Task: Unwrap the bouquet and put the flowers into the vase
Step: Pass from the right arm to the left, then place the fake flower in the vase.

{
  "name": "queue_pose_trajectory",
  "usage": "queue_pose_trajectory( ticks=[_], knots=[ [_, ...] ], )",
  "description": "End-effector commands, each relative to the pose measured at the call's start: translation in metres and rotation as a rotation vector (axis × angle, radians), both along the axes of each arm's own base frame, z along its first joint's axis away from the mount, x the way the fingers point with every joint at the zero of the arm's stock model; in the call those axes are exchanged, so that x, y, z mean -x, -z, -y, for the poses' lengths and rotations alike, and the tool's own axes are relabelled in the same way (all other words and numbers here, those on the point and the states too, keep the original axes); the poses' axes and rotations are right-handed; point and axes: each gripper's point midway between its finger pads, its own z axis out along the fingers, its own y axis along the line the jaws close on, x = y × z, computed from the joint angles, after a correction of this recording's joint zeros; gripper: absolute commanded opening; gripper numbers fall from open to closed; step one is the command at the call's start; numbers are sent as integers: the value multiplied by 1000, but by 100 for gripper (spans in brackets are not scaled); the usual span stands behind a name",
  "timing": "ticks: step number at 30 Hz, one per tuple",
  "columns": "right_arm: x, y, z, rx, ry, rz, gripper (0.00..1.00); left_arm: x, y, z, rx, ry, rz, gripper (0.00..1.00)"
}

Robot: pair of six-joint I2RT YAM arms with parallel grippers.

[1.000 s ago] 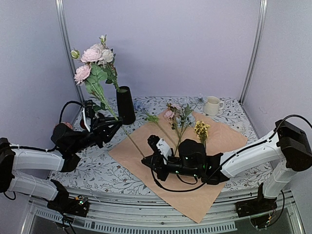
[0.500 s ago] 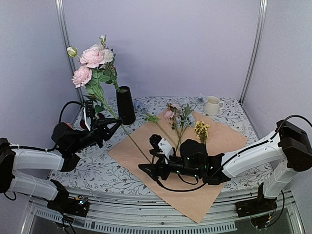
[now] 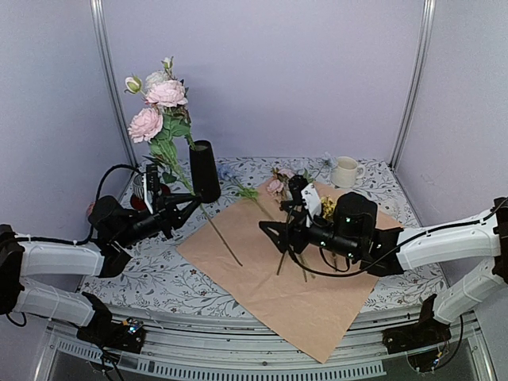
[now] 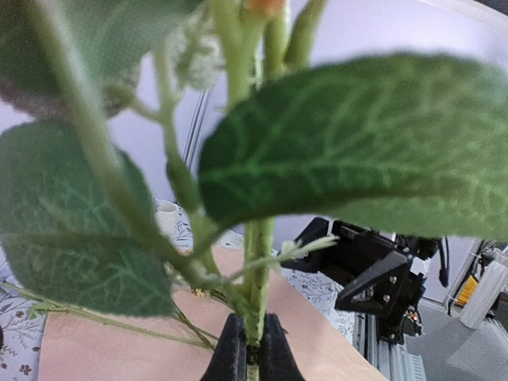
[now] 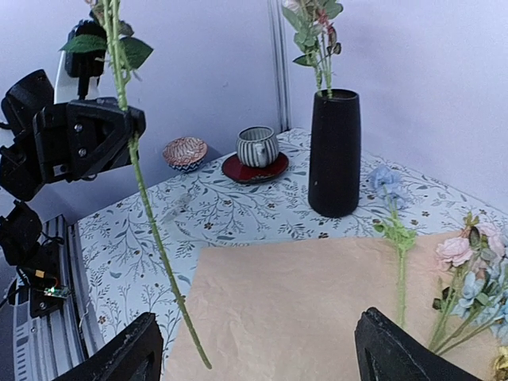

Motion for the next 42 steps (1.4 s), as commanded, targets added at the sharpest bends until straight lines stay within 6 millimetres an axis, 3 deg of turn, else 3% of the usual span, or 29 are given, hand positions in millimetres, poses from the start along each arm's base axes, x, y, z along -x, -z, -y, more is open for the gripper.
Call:
queue_pose_trajectory(
  ticks=[1,10,15,18,27,33,37,42],
  knots=[
    [-20,-9,28,33,72,56,86,-7,-9,0,-14,-26,45,0],
    [-61,-20,66,48,241,165,88,-31,-8,1,-105,-120,47,0],
    [-65,-4,85,41,308,184,88,-47,-12,-3,-150,-195,21,0],
    [-64,4,92,37,330,180,89,-68,-19,-14,-164,-312,-53,0],
    [-66,14,97,33,356,173,89,-99,-19,-39,-222,-454,-192,0],
    [-67,22,92,43,344,158,89,-123,-24,-60,-236,-517,-177,0],
    [-68,25,91,53,344,159,89,-143,-42,-83,-249,-667,-102,0],
    [-69,27,88,60,337,161,89,-149,-95,-90,-158,-709,8,0]
  ],
)
